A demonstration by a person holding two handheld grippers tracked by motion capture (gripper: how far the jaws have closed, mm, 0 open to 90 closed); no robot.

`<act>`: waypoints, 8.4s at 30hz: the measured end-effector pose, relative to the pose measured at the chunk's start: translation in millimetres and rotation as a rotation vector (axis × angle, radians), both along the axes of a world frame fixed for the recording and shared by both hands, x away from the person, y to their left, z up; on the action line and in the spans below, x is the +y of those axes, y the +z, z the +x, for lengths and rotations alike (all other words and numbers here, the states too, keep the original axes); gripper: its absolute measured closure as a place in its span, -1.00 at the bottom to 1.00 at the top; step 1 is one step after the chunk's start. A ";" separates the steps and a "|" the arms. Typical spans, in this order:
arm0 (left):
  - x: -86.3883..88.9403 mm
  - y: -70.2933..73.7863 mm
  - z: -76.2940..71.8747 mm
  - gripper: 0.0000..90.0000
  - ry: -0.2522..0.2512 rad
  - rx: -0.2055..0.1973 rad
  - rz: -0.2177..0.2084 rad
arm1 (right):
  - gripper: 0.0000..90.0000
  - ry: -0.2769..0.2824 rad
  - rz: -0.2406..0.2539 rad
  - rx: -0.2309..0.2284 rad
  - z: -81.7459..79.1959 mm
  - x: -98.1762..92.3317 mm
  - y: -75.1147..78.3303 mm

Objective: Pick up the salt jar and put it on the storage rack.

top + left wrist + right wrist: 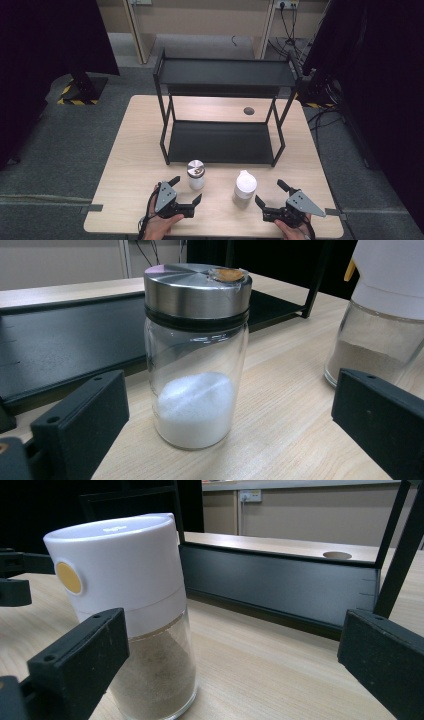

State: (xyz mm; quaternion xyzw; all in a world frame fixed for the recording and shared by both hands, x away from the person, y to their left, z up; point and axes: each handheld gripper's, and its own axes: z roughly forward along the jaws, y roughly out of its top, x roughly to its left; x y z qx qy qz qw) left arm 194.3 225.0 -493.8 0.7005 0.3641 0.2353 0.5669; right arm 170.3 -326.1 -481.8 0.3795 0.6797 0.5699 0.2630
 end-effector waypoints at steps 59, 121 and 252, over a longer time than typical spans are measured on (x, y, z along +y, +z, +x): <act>-23.6 6.8 36.2 -0.97 0.023 -0.007 0.018 | -0.99 -0.006 0.028 0.000 0.1 -2.9 -1.8; -22.1 32.3 44.9 -0.32 -0.004 -0.024 0.041 | -0.99 -0.010 0.028 -0.004 -0.1 -4.7 -1.6; -15.7 351.7 144.9 -0.32 -0.063 0.019 0.028 | -0.99 -0.012 0.050 -0.009 -0.6 -10.7 -1.5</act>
